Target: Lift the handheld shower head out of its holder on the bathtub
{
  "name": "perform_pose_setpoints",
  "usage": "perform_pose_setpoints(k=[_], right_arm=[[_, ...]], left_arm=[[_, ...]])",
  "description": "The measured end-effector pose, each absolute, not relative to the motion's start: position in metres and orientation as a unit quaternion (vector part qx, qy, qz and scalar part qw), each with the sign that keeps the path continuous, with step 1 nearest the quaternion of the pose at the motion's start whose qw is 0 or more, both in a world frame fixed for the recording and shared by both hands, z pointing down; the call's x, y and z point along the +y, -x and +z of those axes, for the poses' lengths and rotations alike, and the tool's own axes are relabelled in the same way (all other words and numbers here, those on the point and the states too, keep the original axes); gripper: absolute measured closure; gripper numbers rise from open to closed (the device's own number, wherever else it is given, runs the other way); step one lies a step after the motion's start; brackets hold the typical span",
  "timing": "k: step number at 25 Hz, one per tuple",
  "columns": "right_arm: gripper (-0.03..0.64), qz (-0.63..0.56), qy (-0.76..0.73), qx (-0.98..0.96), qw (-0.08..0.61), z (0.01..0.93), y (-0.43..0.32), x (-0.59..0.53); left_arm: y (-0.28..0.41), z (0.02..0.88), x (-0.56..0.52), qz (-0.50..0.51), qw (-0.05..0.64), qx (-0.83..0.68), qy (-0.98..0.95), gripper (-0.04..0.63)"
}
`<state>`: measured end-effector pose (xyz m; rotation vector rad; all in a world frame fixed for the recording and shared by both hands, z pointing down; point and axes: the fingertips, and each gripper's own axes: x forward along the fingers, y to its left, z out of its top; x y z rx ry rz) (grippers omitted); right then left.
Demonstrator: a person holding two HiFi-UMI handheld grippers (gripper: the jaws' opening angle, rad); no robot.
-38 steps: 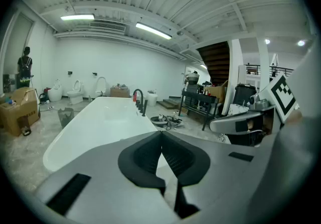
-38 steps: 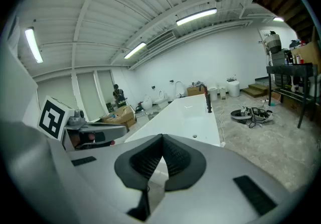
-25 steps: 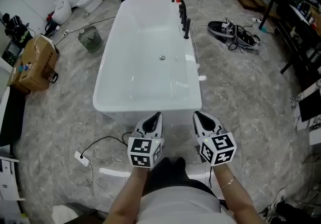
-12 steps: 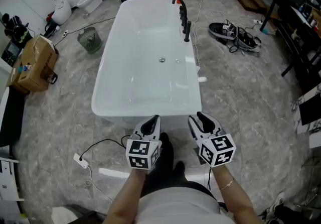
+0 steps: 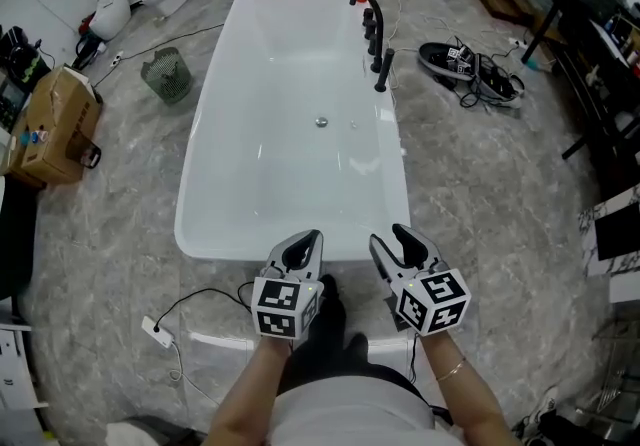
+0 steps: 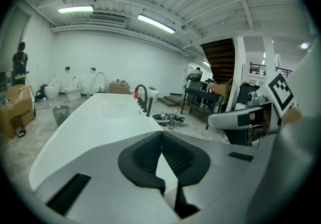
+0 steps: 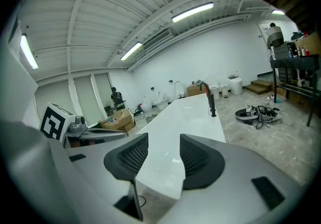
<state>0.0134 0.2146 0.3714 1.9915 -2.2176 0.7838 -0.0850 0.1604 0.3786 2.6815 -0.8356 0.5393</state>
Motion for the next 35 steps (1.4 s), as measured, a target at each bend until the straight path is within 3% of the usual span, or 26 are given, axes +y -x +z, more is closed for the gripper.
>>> perform_pose_setpoints(k=[16,35], right_arm=[[0.414,0.272,-0.675,-0.684,0.052,0.397,-0.037,0.012],[0.414,0.276,-0.688,-0.669,0.059,0.445,-0.186,-0.149]], left_arm=[[0.079,0.413,-0.031,0.194,0.182,-0.269,-0.926,0.575],[-0.001,0.455,-0.140,0.205,0.204,-0.326,-0.900,0.575]])
